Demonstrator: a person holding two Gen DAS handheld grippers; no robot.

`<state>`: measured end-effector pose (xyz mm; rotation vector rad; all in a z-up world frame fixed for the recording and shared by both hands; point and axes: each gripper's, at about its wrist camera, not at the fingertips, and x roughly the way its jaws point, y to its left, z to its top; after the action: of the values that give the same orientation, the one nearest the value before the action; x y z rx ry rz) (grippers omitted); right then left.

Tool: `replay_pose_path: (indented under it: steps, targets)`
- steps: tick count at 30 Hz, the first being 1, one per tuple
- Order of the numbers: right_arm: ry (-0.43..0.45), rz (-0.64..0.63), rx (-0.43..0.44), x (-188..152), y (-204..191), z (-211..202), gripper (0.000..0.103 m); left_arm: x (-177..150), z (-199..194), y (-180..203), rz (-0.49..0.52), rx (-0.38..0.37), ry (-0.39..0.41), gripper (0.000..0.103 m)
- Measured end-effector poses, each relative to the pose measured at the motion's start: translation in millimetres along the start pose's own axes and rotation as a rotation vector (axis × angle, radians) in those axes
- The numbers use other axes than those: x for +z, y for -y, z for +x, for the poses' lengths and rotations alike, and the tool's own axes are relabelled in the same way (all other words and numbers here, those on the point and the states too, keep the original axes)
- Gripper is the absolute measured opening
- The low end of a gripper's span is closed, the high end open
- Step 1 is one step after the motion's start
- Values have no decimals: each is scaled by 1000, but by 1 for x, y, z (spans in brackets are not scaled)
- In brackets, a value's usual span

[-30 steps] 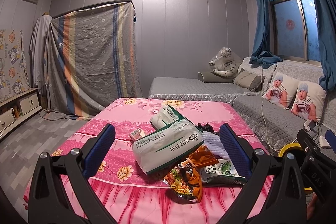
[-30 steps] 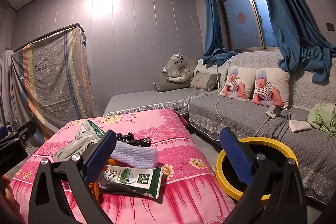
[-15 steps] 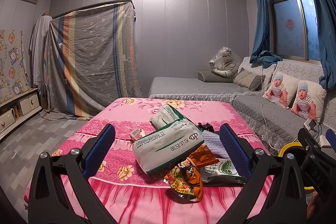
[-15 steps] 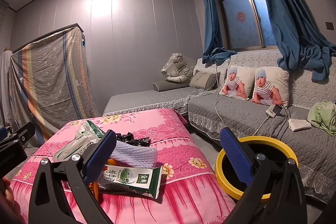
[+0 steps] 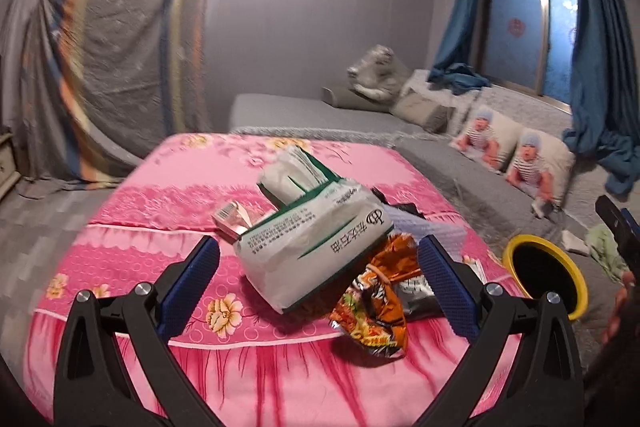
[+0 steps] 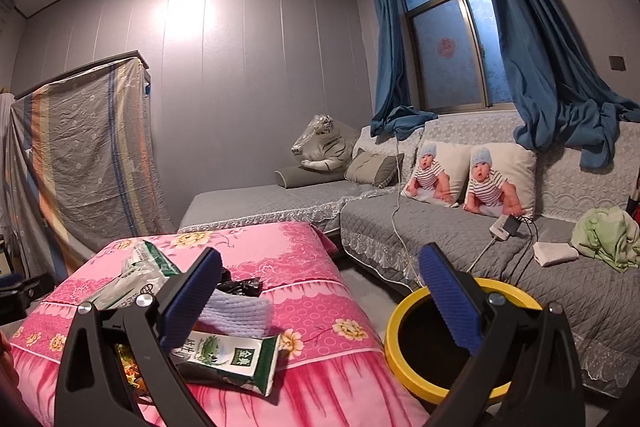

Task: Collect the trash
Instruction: 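Lower the left gripper onto the white-green plastic bag and close it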

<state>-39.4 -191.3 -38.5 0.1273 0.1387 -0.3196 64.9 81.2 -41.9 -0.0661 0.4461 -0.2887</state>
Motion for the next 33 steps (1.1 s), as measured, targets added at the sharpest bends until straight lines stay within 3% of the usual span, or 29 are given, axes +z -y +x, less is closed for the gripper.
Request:
replay_pose_path:
  steps: [4,9,13,22,33]
  targets:
    - [-34,6,14,1,0,7,95,-5,11,-10,120,-44,-29,95]
    - [-78,-6,44,-2,-9,14,95,-10,17,-13,300,-168,-18,95]
    - [-104,-22,56,-5,-14,21,95,-1,38,-31,362,-294,-42,95]
    - [-170,-38,39,-12,-21,45,95,13,118,-54,367,-418,-206,95]
    - [-239,-45,45,-22,-32,76,95,3,172,-67,303,-463,-320,95]
